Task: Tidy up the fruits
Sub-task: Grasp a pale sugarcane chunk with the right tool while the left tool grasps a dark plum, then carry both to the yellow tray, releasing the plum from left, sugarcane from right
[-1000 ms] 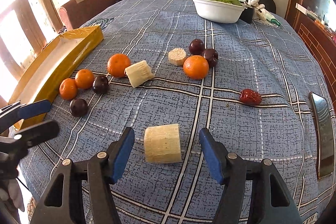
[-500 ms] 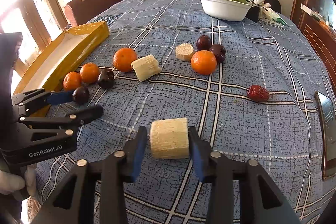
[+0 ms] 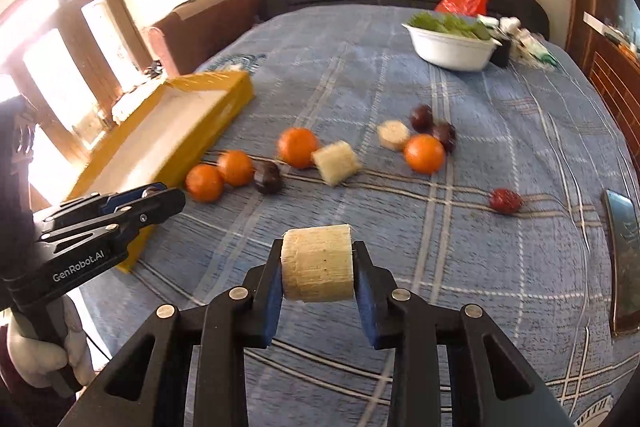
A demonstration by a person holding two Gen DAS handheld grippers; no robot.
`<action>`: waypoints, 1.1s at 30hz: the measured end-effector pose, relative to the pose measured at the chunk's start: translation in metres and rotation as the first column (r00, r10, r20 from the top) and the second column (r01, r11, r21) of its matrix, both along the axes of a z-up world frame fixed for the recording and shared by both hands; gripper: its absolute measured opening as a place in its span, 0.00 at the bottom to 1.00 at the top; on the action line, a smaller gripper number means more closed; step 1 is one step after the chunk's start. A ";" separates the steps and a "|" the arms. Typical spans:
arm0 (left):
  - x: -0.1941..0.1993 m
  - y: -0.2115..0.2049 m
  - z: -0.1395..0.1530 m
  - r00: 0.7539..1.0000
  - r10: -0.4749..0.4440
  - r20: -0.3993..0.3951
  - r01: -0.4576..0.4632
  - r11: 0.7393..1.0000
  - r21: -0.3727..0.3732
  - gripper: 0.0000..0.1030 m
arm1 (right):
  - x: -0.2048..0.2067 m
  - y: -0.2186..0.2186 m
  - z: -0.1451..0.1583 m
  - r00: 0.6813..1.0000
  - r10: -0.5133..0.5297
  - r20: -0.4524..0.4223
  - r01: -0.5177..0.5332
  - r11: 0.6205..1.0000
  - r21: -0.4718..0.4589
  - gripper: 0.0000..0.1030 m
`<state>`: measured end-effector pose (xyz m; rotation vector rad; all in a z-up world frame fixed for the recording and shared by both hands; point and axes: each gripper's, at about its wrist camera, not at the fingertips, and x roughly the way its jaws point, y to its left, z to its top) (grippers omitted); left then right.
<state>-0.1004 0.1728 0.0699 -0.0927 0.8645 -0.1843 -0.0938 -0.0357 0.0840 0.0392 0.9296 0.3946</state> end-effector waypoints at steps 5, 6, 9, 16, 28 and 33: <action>-0.010 0.057 0.013 0.988 0.153 0.032 -0.153 0.988 0.016 0.27 | 0.004 0.060 0.020 0.994 0.111 0.011 -0.111 0.993 0.048 0.34; -0.010 0.068 0.013 0.982 0.186 0.033 -0.187 0.982 0.024 0.27 | 0.006 0.076 0.021 0.990 0.138 0.010 -0.138 0.989 0.053 0.34; -0.012 0.098 0.009 0.955 0.293 0.039 -0.296 0.952 0.076 0.27 | 0.007 0.121 0.019 0.978 0.211 0.010 -0.211 0.976 0.054 0.35; -0.003 0.144 -0.007 0.907 0.421 0.011 -0.419 0.900 0.120 0.28 | 0.016 0.210 -0.007 0.939 0.341 -0.033 -0.339 0.939 0.061 0.35; -0.003 0.159 -0.016 0.893 0.451 0.006 -0.448 0.886 0.122 0.45 | 0.026 0.244 -0.034 0.931 0.359 -0.067 -0.360 0.933 0.002 0.36; -0.009 0.157 -0.009 0.888 0.458 0.028 -0.458 0.879 0.131 0.60 | 0.022 0.240 -0.030 0.933 0.355 -0.060 -0.354 0.935 0.017 0.42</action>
